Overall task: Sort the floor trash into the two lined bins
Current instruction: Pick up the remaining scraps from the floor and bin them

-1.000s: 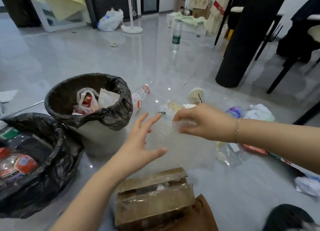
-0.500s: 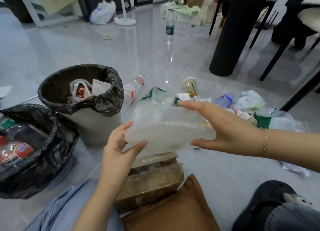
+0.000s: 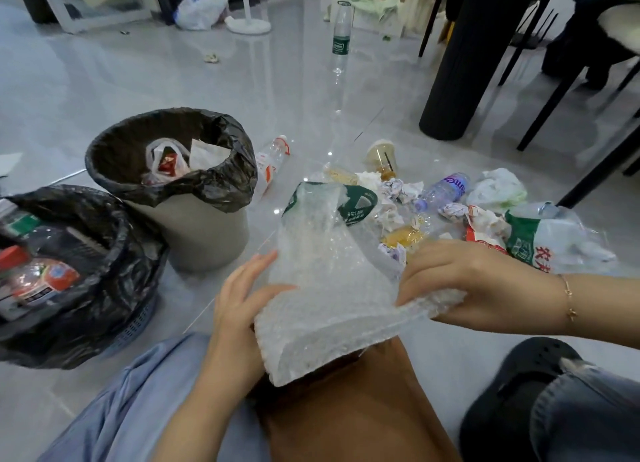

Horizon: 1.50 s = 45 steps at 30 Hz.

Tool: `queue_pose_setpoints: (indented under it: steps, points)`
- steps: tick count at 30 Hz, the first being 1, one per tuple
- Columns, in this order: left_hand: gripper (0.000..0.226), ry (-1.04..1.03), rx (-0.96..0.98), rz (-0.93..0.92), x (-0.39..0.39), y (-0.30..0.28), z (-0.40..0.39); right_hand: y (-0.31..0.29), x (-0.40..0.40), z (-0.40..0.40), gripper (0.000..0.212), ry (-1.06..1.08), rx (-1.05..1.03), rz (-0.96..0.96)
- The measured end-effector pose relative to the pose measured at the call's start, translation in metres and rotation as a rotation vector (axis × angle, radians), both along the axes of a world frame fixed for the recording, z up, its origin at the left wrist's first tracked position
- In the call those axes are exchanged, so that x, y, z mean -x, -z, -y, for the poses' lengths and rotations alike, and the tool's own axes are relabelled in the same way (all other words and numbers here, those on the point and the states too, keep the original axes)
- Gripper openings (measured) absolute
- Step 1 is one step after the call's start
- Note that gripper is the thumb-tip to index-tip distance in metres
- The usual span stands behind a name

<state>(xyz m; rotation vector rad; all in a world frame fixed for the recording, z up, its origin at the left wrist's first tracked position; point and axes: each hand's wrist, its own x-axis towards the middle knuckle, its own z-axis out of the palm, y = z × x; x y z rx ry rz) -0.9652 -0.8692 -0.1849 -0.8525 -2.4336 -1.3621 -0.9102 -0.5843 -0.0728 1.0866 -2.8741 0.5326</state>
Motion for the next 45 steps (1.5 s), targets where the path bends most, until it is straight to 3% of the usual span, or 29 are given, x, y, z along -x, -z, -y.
queue_pose_setpoints:
  steps: [3, 7, 9, 11, 14, 15, 19, 21, 22, 25, 26, 28, 30, 32, 34, 37, 39, 41, 45]
  points:
    - [0.018, 0.110, -0.031, 0.134, -0.005, 0.003, 0.000, -0.008, 0.002, 0.000, 0.018, 0.046, 0.083, 0.129]
    - [0.047, 0.123, -0.102, 0.341, -0.018, -0.006, -0.006, -0.018, 0.007, 0.003, 0.012, 0.235, 0.189, 0.496]
    - [0.042, 0.103, -0.189, 0.553, -0.023, -0.003, -0.007, -0.021, 0.010, 0.003, 0.003, 0.273, 0.203, 0.667]
    - [0.033, 0.060, -0.235, 0.658, -0.023, 0.004, -0.006, -0.021, 0.014, 0.006, 0.009, 0.310, 0.193, 0.713]
    - [0.084, -0.012, -0.247, 0.784, -0.018, 0.013, -0.006, -0.012, 0.019, 0.009, 0.012, 0.440, 0.137, 0.704]
    - [0.089, -0.035, -0.261, 0.817, -0.017, 0.013, -0.007, -0.008, 0.021, 0.010, 0.015, 0.491, 0.087, 0.673]
    - [0.062, -0.152, -0.254, 0.822, -0.014, 0.008, -0.016, 0.011, 0.035, 0.013, 0.041, 0.585, -0.309, 0.447]
    - [0.044, -0.301, -0.189, 0.728, -0.012, 0.013, -0.023, 0.019, 0.042, 0.014, 0.044, 0.591, -0.369, 0.418]
    - [0.047, -0.383, -0.129, 0.663, -0.008, 0.015, -0.024, 0.022, 0.046, 0.014, 0.042, 0.590, -0.373, 0.419]
    - [0.100, -0.479, 0.109, 0.698, 0.004, 0.015, -0.024, 0.031, 0.057, 0.015, 0.038, 0.601, -0.363, 0.398]
    - [0.102, -0.440, 0.202, 0.740, 0.009, 0.016, -0.024, 0.033, 0.060, 0.016, 0.037, 0.611, -0.360, 0.380]
    - [0.084, -0.337, 0.245, 0.802, 0.014, 0.016, -0.022, 0.037, 0.067, 0.018, 0.038, 0.639, -0.346, 0.359]
    - [0.073, -0.278, -0.078, 0.881, 0.018, 0.020, -0.019, 0.038, 0.073, 0.023, 0.036, 0.670, -0.319, 0.333]
    - [0.046, -0.289, -0.425, 0.894, 0.013, 0.016, -0.022, 0.037, 0.077, 0.028, 0.030, 0.700, -0.244, 0.223]
    - [0.023, -0.359, -0.588, 0.820, 0.014, 0.007, -0.025, 0.032, 0.079, 0.034, 0.044, 0.690, -0.114, 0.042]
    - [0.014, -0.387, -0.737, 0.712, 0.024, -0.009, -0.029, 0.010, 0.075, 0.047, 0.051, 0.643, 0.092, -0.039]
    - [0.016, -0.345, -0.793, 0.729, 0.029, -0.020, -0.035, 0.003, 0.071, 0.056, 0.062, 0.680, 0.151, 0.122]
    - [0.020, -0.239, -0.900, 0.883, 0.028, -0.030, -0.042, 0.003, 0.065, 0.064, 0.089, 0.775, 0.291, 0.430]
    - [0.043, 0.182, -1.046, 1.227, 0.014, -0.037, -0.053, 0.020, 0.058, 0.063, 0.108, 0.775, 0.662, 0.877]
